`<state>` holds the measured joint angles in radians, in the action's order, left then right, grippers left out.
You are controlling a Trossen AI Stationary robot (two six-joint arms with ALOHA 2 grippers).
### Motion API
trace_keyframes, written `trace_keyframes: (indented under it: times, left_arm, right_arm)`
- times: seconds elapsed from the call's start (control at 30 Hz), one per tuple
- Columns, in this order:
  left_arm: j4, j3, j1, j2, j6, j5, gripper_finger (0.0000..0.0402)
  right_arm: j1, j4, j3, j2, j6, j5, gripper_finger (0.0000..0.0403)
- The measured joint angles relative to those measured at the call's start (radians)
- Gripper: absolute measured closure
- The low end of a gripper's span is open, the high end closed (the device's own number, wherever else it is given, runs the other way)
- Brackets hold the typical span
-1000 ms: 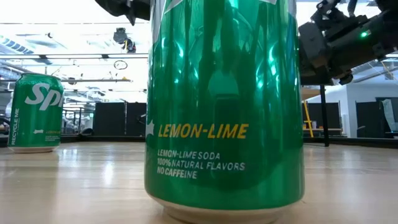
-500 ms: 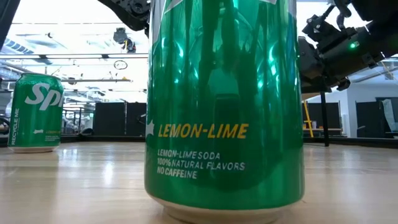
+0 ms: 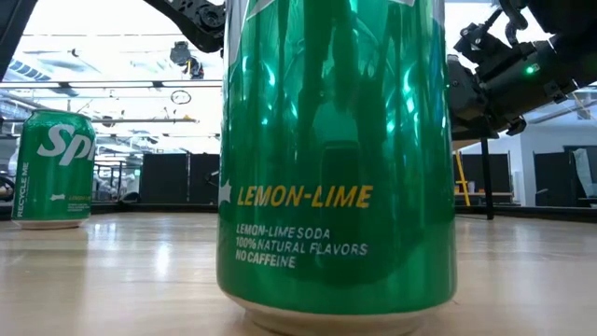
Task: Place canned beverage on shelf
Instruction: Put the blue soda can on the shelf aligned with the other blue soda can
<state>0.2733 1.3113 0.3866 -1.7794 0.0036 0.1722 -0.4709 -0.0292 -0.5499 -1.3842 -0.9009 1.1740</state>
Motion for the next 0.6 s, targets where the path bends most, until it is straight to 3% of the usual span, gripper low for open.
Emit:
trace_keyframes:
  times: [0.6]
  left_arm:
    - [0.035, 0.0, 0.0, -0.001, 0.013, 0.003, 0.0108]
  right_arm:
    - [0.0, 0.001, 0.0, 0.0, -0.002, 0.001, 0.0138]
